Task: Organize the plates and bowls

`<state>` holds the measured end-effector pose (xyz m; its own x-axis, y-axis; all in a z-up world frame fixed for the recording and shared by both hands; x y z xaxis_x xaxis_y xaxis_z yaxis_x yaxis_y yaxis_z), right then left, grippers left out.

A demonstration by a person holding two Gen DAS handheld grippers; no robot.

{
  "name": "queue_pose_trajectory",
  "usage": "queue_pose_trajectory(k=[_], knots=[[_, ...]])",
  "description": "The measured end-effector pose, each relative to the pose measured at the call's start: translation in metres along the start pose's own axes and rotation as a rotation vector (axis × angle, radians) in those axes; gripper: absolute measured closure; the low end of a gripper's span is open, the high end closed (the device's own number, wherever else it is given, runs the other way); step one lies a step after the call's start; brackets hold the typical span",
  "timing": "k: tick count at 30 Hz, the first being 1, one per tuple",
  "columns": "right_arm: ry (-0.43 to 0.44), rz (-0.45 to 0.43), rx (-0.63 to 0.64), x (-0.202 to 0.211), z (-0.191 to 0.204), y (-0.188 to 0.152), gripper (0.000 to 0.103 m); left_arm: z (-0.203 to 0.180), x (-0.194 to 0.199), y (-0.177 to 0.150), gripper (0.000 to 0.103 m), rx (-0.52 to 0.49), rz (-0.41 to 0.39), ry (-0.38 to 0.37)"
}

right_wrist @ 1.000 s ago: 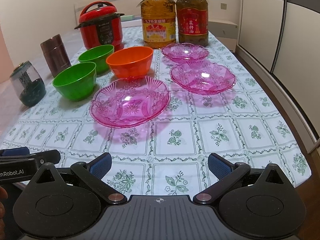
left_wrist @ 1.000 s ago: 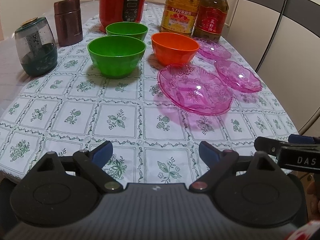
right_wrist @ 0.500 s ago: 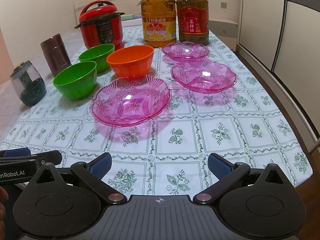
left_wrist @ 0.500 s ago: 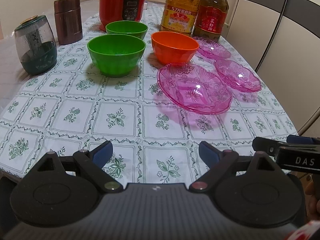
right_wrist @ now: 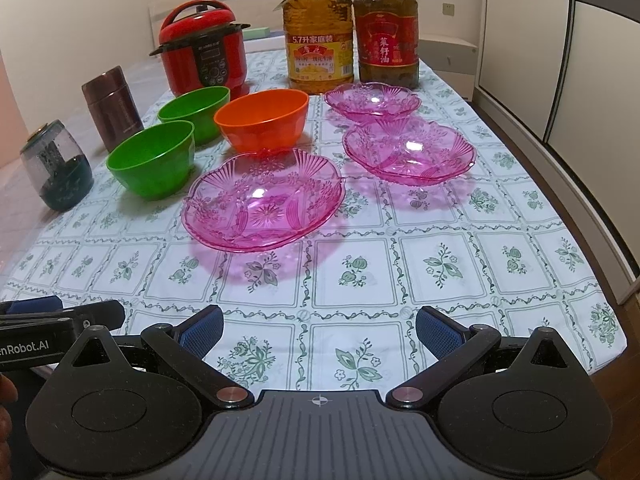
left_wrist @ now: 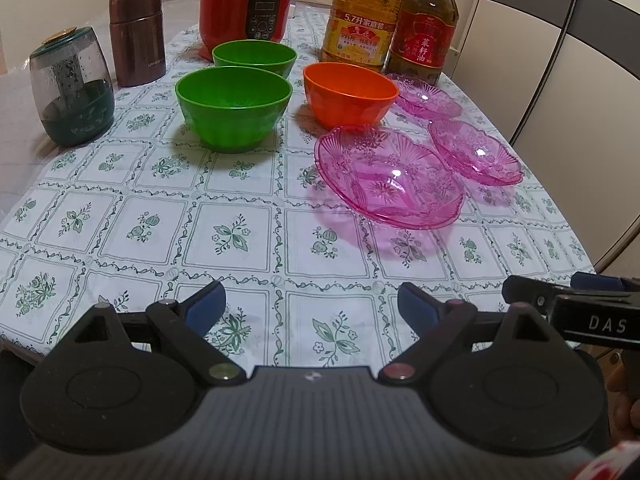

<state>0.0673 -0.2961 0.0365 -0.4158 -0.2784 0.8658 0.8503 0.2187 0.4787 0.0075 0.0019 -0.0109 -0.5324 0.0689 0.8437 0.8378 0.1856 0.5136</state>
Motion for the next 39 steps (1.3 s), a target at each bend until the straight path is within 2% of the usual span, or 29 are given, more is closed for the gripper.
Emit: queue_pose_trajectory(k=[25, 36, 39], knots=[[0.010, -0.001, -0.027, -0.004, -0.005, 0.001, 0.001, 0.003, -0.003, 0.003, 0.011, 0.025, 0.003, -0.008], [0.066, -0.021, -0.111, -0.020, -0.029, 0.034, 0.001, 0.012, -0.027, 0.042, 0.012, 0.071, -0.003, -0.026], [0.084, -0.015, -0.150, -0.031, -0.036, 0.048, 0.001, 0.014, -0.041, 0.056, 0.016, 0.090, 0.002, -0.032]])
Point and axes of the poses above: each gripper's, at about its wrist camera, not at the fingertips, and x roughly against the way its jaws point, z to its left, y to its top, the point moved 1 cm from there along -x, roughly the way its jaws point, and after that the axes turned 11 degrees about z, right-handed, at the moved point
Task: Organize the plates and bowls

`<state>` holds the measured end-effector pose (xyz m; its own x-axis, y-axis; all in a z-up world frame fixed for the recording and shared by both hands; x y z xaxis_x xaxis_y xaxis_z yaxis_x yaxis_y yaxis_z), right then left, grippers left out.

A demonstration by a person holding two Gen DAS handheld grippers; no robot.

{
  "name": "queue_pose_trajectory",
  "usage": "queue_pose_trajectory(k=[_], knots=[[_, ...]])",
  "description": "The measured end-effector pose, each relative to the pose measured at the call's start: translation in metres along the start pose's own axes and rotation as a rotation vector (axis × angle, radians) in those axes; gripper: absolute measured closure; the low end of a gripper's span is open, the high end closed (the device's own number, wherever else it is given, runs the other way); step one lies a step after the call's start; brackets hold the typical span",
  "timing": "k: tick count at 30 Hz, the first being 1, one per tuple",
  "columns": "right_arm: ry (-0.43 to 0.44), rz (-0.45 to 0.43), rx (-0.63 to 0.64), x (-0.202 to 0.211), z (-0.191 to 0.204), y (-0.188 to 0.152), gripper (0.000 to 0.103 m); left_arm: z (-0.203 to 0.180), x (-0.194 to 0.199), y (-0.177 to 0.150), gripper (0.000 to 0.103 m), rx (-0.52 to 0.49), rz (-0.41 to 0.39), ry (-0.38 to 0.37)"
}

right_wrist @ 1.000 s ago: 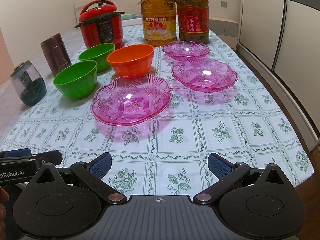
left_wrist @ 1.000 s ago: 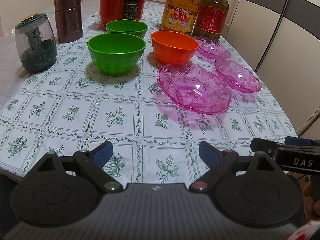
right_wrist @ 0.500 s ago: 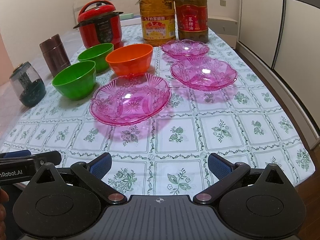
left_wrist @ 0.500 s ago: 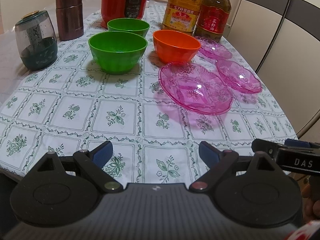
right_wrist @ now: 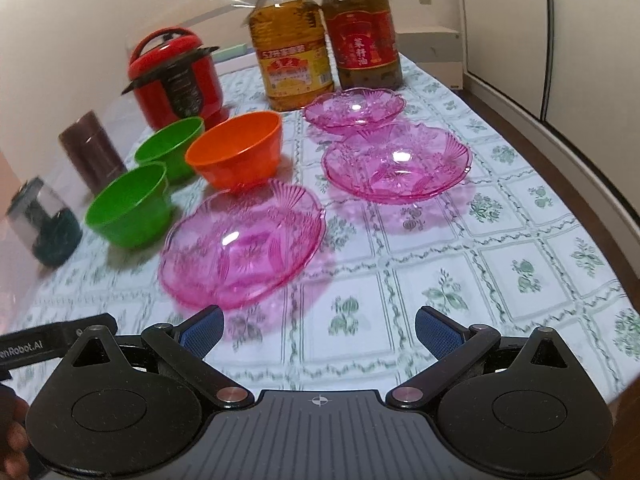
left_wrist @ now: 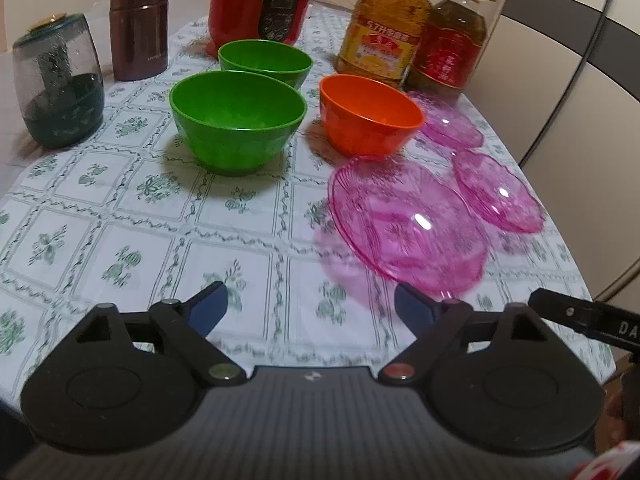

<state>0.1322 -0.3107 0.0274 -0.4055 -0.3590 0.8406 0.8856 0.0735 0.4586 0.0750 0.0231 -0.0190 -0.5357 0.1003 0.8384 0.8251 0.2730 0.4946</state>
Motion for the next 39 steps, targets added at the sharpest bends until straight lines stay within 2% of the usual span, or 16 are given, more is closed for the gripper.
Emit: queue_pose_trajectory(k=[4, 5, 6, 11, 13, 17, 22, 31, 39], knots=[[0.027, -0.002, -0.035, -0.013, -0.005, 0.019, 0.004, 0.002, -0.018, 0.017, 0.020, 0.025, -0.001, -0.017], [0.029, -0.002, -0.037, -0.017, -0.005, 0.023, 0.008, 0.002, -0.022, 0.021, 0.022, 0.028, 0.000, -0.023], [0.034, 0.004, -0.041, -0.022, -0.006, 0.027, 0.017, 0.002, -0.026, 0.024, 0.024, 0.032, 0.001, -0.030], [0.047, 0.015, -0.057, -0.045, -0.009, 0.041, 0.027, 0.001, -0.046, 0.040, 0.042, 0.040, 0.011, -0.064], [0.051, 0.024, -0.059, -0.053, -0.009, 0.044, 0.035, 0.001, -0.054, 0.046, 0.046, 0.041, 0.019, -0.076], [0.064, 0.045, -0.067, -0.067, -0.010, 0.050, 0.049, 0.000, -0.068, 0.053, 0.061, 0.042, 0.038, -0.095], [0.068, 0.059, -0.073, -0.080, -0.011, 0.054, 0.068, 0.001, -0.079, 0.057, 0.071, 0.042, 0.046, -0.102], [0.062, 0.077, -0.072, -0.090, -0.009, 0.054, 0.090, 0.002, -0.085, 0.058, 0.084, 0.030, 0.048, -0.116], [0.062, 0.074, -0.073, -0.089, -0.009, 0.053, 0.091, -0.003, -0.084, 0.057, 0.094, 0.009, 0.046, -0.114]])
Point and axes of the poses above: each gripper's, at about its wrist camera, not at the fingertips, and x roughly against the way its jaws point, z to its left, y to its top, the point moved 1 cm from there along -x, roughly the way its jaws point, and after that the axes turned 11 degrees about z, right-handed, at the moved point
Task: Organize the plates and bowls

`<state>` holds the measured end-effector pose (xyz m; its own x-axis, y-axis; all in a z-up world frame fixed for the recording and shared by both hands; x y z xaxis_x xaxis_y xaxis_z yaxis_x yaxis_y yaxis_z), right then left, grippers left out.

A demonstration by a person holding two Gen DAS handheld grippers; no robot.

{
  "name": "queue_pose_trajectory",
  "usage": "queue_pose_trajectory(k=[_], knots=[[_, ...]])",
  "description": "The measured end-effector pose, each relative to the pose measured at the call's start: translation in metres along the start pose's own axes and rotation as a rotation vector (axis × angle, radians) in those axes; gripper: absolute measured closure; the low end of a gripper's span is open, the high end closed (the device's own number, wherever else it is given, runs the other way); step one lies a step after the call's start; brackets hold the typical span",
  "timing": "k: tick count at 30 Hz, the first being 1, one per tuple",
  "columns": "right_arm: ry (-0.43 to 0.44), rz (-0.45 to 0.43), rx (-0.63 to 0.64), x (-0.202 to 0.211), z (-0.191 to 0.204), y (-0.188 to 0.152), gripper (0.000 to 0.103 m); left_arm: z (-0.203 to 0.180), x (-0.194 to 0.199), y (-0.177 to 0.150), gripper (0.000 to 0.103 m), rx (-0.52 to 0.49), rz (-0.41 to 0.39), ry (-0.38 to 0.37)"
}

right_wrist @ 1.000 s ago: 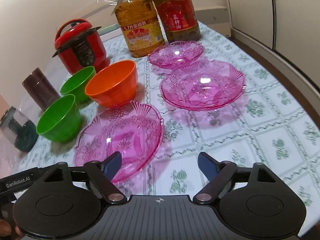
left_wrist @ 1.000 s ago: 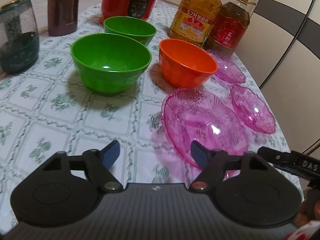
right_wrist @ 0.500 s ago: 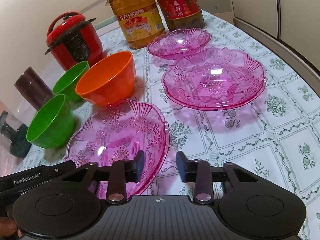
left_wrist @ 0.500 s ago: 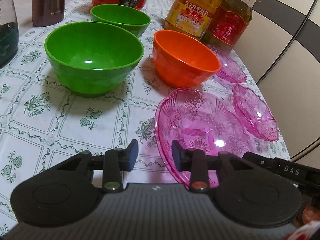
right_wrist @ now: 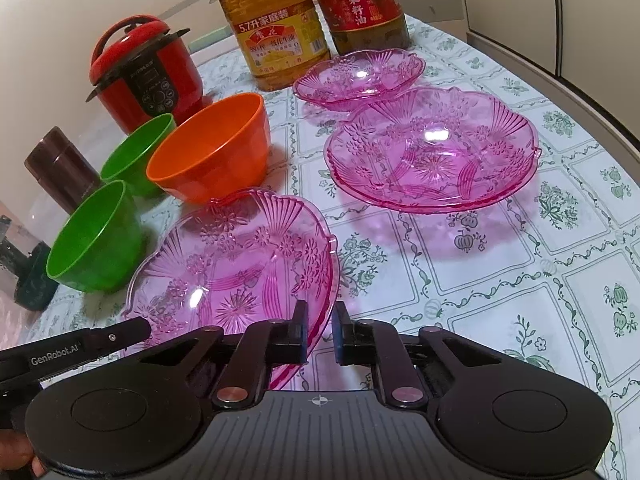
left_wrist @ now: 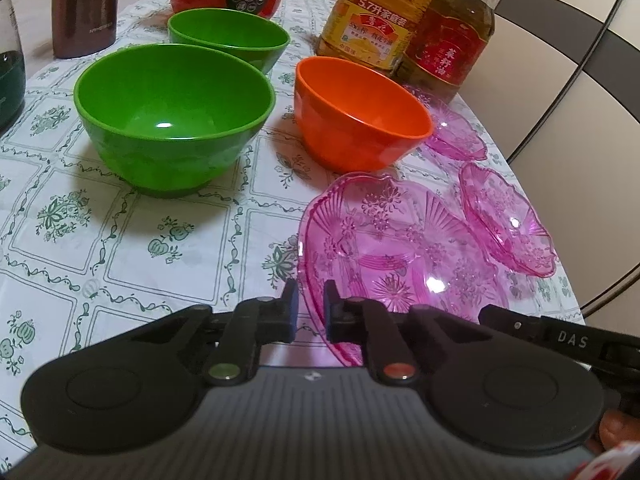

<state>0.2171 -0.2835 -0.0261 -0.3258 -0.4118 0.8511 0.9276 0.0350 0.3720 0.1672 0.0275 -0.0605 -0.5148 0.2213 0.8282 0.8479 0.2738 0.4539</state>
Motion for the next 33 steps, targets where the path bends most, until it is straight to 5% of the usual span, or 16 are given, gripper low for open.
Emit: queue_pose_trajectory(k=[16, 33], knots=[[0.016, -0.029, -0.021, 0.028, -0.008, -0.010, 0.091, -0.026, 0.019, -0.005, 0.094, -0.040, -0.023, 0.017], [-0.052, -0.145, -0.089, 0.088, -0.077, 0.034, 0.091, -0.135, 0.004, 0.037, 0.094, -0.115, -0.056, -0.088]])
Point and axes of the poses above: each gripper's, at about its wrist camera, not at the fingertips, and x roughly against the way its jaws point, z to its left, y to its top, the point moved 1 cm from there along -x, roughly the way its jaws point, and after that the axes turned 11 degrees about z, right-handed, at the moved point
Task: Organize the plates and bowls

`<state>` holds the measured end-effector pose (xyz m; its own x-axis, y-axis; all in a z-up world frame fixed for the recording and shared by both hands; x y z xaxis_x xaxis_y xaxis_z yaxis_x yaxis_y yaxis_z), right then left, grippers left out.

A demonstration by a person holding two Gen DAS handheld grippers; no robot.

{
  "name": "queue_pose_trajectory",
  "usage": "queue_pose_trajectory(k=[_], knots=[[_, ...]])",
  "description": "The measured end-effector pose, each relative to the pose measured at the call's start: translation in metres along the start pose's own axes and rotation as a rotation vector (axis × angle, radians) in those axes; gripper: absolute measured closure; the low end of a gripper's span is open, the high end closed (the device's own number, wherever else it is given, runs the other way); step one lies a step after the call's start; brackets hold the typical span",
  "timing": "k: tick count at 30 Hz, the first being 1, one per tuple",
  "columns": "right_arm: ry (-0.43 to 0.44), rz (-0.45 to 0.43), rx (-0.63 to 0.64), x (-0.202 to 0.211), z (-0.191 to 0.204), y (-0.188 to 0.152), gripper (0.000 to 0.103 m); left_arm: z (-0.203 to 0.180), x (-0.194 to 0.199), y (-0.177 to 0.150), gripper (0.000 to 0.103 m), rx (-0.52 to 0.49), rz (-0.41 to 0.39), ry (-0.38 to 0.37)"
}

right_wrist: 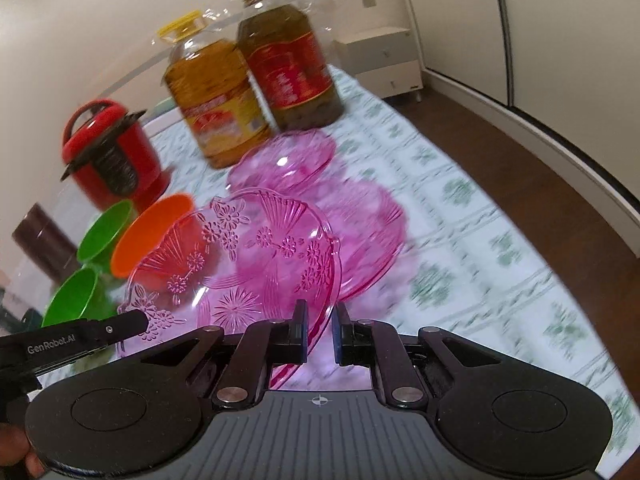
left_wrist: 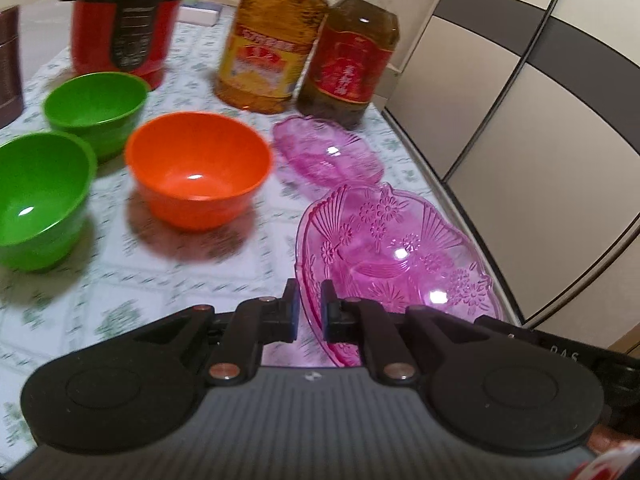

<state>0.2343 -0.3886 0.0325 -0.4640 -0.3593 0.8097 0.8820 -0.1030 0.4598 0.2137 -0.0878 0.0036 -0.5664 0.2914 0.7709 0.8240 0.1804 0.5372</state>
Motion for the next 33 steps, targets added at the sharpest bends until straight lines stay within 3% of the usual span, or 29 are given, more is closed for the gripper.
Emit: queue_pose_trajectory(k=[8, 17, 33], knots=[[-0.025, -0.001, -0.029, -0.021, -0.031, 0.038, 0.091, -0.024, -0.044, 0.032, 0.094, -0.001, 0.003, -0.011], [-0.082, 0.031, -0.007, -0.058, -0.047, 0.064, 0.091, -0.022, -0.095, 0.040, 0.094, 0.011, 0.068, -0.003], [-0.140, 0.047, 0.087, -0.081, -0.040, 0.063, 0.091, -0.022, -0.109, 0.038, 0.093, -0.033, 0.081, 0.063]])
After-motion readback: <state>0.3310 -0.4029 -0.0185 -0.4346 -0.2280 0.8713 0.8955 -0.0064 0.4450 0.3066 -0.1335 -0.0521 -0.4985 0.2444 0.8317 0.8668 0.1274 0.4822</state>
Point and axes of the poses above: each gripper's, at about its wrist camera, not at the fingertips, and x roughly against the way its jaws point, z to its left, y to its top, the point moved 1 cm from there along -x, roughly the way its jaws point, and after that the axes turned 11 degrees about z, right-handed, at the moved point
